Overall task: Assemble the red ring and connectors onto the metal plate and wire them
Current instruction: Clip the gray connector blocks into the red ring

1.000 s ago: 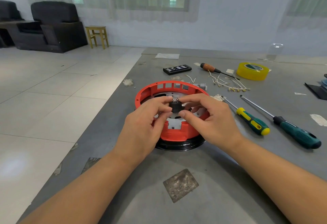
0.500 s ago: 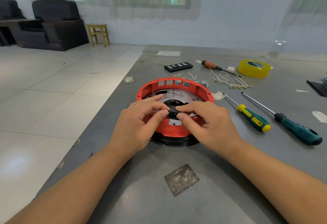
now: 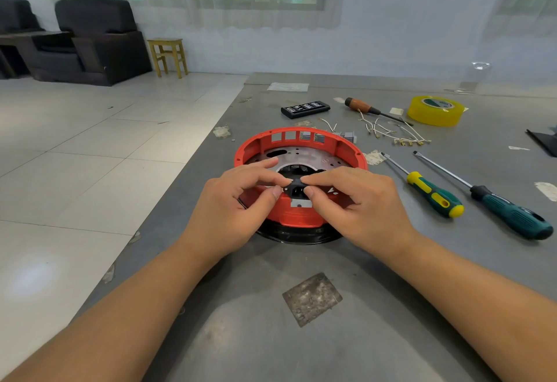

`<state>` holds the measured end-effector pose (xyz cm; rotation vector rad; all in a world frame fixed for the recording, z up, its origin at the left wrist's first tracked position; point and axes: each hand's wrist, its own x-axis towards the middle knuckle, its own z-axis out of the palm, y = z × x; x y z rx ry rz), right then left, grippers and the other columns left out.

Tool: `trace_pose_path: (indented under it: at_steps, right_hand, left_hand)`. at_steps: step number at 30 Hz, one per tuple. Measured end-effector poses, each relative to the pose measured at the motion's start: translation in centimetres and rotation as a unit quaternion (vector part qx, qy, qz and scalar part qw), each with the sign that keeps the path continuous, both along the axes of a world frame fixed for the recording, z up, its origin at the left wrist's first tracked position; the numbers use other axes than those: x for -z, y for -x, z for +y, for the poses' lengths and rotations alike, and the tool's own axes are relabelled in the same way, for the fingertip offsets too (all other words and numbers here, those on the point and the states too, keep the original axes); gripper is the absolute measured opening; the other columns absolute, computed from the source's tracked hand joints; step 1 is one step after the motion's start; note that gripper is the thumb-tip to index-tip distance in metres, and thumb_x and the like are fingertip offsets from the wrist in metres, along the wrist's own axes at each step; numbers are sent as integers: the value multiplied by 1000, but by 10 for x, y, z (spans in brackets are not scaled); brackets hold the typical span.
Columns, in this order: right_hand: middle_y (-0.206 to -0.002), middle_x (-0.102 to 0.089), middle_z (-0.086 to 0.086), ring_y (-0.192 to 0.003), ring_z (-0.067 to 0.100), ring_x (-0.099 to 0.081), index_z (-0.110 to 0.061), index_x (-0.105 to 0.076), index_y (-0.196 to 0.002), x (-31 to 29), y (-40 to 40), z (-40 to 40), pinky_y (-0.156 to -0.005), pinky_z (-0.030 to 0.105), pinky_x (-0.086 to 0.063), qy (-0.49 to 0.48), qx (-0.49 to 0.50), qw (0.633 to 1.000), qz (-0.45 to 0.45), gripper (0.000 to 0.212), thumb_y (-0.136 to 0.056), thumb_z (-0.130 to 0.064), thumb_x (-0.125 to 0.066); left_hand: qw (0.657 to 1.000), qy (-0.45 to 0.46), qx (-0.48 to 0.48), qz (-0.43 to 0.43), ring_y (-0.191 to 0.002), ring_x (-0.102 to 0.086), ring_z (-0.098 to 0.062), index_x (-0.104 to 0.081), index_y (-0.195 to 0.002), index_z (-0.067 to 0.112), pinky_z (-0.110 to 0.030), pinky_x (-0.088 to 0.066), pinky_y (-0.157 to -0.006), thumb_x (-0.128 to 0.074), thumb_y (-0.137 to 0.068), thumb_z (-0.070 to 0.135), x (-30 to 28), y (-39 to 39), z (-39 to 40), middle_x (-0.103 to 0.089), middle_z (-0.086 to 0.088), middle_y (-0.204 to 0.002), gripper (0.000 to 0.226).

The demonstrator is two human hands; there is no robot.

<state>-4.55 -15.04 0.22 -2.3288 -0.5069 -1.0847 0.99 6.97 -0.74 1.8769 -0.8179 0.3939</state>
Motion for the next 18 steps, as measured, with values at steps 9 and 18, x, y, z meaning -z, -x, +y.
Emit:
trace_pose_path:
  at_steps: [9, 18]
  right_hand:
    - [-94, -77, -2, -87, 12, -72, -13, -81, -102, 1, -3, -2, -75, 34, -59, 31, -4, 998, -56, 12, -92, -14, -74]
    - [-94, -76, 1, -84, 16, -73, -12, -81, -100, 3, -7, -5, -69, 37, -59, 62, 3, 994, -87, 11, -92, -16, -75]
  left_hand:
    - [1000, -18, 15, -8, -124, -64, 2, -78, -107, 20, -19, -47, -106, -77, -92, 4, -2, 1, 2, -75, 19, -115, 21]
    - [999, -24, 19, -25, -114, -65, 5, -78, -108, 20, -10, -46, -95, -74, -88, 20, -3, 0, 2, -73, 21, -115, 21]
